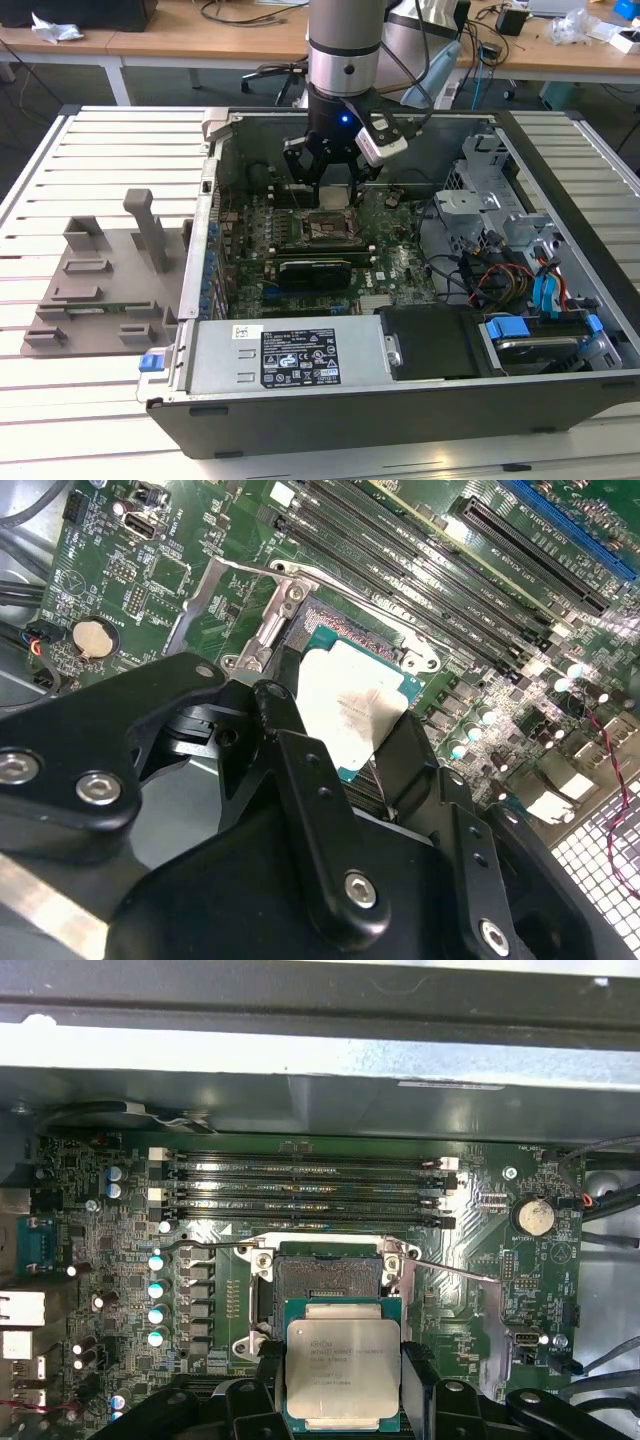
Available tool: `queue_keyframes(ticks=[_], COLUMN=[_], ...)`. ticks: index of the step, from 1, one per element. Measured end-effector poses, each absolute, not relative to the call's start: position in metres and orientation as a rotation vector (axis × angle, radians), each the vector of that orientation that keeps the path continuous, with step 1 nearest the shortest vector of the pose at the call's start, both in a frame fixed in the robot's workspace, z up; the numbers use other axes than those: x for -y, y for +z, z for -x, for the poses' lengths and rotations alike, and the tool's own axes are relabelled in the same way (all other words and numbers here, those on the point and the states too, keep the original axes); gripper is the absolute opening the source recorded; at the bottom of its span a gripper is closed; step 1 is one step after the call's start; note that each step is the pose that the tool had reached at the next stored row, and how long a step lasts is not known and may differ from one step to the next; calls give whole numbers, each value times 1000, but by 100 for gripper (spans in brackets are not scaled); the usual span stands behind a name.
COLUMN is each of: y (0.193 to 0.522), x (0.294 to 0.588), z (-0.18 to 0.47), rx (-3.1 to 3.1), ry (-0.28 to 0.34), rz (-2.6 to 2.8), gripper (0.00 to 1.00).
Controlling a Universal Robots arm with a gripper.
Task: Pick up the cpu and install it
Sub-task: 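Place the cpu into insertion slot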
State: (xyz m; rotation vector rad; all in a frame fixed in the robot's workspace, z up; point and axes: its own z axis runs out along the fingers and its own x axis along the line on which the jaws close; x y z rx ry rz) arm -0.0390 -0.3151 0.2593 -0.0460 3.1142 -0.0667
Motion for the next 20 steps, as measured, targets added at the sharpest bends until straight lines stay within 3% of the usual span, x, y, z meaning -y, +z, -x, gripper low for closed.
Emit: queue_keyframes(ticks=[20], y=[259], x=[315], z=[39], rx=[-3099], ry=[-72], rz=[-363], gripper=[55])
